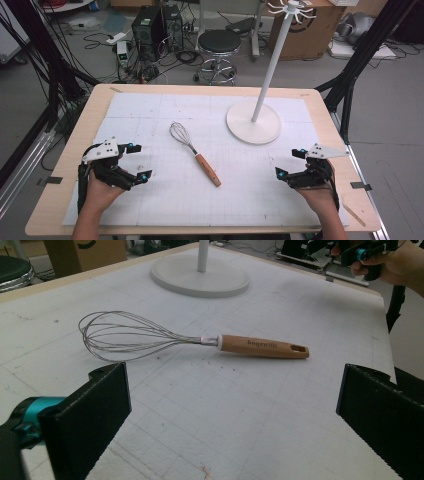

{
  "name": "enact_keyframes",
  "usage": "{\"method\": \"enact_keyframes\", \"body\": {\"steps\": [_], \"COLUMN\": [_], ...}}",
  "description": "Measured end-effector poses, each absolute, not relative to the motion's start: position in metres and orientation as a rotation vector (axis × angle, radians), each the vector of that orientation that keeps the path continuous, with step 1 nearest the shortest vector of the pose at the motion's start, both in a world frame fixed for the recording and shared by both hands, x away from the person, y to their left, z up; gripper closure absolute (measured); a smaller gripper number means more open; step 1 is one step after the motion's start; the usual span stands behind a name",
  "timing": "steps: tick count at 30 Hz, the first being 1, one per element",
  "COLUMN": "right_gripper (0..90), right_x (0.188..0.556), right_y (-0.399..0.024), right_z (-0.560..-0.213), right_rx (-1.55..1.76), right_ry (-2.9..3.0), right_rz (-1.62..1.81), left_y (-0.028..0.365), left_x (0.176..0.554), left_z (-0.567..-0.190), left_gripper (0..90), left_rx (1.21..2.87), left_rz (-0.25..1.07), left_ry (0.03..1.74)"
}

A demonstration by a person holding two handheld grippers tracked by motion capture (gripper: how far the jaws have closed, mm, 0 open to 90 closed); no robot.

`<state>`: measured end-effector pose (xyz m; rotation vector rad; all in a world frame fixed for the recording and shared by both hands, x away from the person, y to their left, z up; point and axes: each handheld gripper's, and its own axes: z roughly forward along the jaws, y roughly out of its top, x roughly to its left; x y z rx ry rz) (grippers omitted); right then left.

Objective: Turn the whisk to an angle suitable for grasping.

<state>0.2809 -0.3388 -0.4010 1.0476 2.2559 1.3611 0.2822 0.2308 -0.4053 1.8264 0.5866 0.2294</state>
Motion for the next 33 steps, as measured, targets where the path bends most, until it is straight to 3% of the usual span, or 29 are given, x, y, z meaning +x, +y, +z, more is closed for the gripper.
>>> {"method": "enact_keyframes", "body": {"steps": [16,33], "right_gripper": [0.8,0.8], "right_x": [0.282,0.283], "right_y": [-0.34,-0.345], "right_z": [-0.403,-0.404], "right_rx": [1.053,1.055], "right_ry": [2.263,2.258], "right_rz": [1.357,1.365], "left_y": [0.207,0.124], "left_x": [0.29,0.333], "left_z": [-0.401,-0.373], "left_gripper": [1.6,1.7], "left_rx": [1.924,2.258], "left_rz": [0.222,0.211], "left_ry": [0.543,0.383]}}
